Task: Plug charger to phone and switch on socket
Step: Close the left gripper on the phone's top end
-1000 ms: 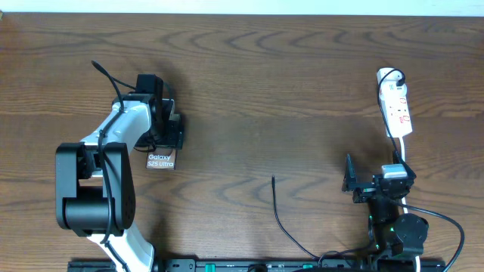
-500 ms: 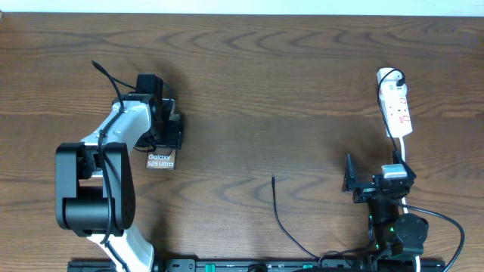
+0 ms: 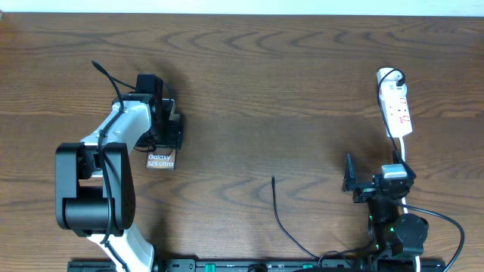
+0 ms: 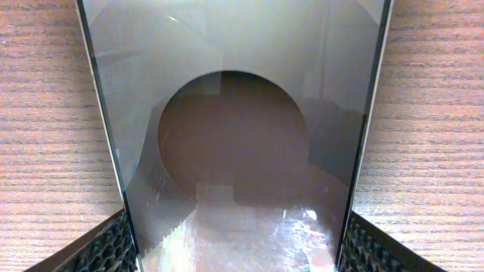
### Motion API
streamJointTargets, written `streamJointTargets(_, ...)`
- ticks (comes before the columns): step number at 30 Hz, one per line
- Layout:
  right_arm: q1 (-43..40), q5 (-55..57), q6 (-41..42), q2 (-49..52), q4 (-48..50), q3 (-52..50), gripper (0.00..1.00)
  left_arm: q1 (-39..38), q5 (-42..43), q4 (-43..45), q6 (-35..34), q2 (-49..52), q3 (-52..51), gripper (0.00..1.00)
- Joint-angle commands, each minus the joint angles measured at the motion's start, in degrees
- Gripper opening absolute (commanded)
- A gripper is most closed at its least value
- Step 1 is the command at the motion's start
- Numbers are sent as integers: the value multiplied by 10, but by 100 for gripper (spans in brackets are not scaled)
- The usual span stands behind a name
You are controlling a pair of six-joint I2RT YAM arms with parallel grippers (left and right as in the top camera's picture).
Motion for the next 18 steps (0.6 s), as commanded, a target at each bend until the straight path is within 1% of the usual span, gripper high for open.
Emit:
streamJointTargets(1,4,2,7,-3,-3,-1,99,1,2,-1,7,30,-8,67)
streamJointTargets(4,4,2,7,-3,-2,-1,99,1,2,-1,7,30,-8,66)
streamJointTargets(9,4,2,7,-3,-2,-1,99,1,2,-1,7,30,-8,61)
streamJointTargets(15,4,2,7,-3,-2,-1,99,1,2,1,7,30,-8,53)
streamJointTargets(18,4,2,7,-3,-2,-1,99,1,2,1,7,30,-8,47)
